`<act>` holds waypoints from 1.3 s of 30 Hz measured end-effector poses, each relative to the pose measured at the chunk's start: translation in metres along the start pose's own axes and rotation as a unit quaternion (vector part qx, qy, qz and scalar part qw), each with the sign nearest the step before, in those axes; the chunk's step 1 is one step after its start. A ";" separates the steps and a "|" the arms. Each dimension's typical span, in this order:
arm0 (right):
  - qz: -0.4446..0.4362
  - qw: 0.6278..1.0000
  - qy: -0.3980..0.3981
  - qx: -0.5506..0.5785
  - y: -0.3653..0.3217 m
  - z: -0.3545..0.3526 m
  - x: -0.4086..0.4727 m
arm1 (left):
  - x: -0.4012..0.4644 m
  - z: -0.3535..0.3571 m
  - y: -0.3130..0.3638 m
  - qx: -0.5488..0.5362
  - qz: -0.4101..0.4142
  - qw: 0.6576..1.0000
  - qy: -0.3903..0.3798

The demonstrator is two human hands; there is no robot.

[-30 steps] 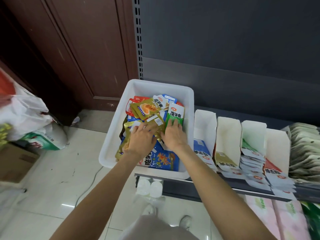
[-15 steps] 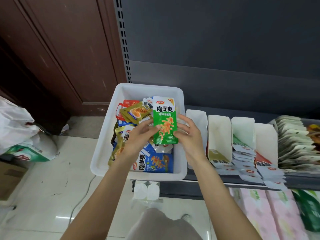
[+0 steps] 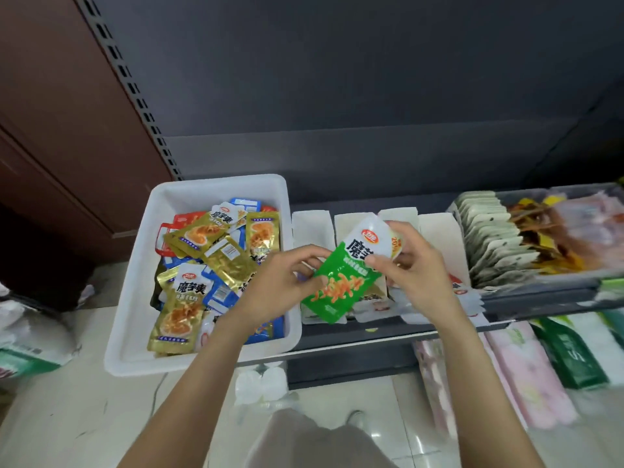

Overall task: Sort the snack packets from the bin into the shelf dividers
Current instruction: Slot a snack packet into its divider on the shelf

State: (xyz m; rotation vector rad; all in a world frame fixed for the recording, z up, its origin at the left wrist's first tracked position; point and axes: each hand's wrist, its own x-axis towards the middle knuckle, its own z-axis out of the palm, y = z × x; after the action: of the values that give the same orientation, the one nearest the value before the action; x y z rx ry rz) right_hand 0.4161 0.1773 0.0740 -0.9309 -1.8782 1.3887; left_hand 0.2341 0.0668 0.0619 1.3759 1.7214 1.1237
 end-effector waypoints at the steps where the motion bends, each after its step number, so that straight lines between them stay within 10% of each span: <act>1: -0.007 1.000 0.016 -0.016 0.002 -0.015 -0.004 | 0.005 0.010 0.006 0.018 0.012 1.000 -0.005; 7: -0.080 0.970 0.190 -0.129 0.012 -0.082 -0.021 | 0.045 0.079 0.035 0.083 0.132 0.978 0.141; 10: -0.069 0.954 0.259 -0.133 0.024 -0.106 -0.018 | 0.064 0.104 0.037 0.083 0.044 0.971 0.219; 14: -0.025 0.949 0.290 -0.120 0.050 -0.120 -0.004 | 0.073 0.120 0.014 0.271 0.021 0.959 0.076; 31: -0.184 0.796 -0.042 -0.575 0.097 -0.066 0.058 | 0.074 0.128 -0.012 0.357 0.053 0.931 0.060; 39: -0.165 0.929 -0.077 -0.322 0.034 -0.038 0.030 | 0.016 0.066 -0.016 0.232 0.060 0.932 0.271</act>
State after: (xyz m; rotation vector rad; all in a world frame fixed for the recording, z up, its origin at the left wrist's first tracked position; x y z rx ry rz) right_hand 0.4355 0.2291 0.0531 -0.7499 -2.5409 0.6564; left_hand 0.2825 0.0953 0.0199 1.5563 2.4509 1.3038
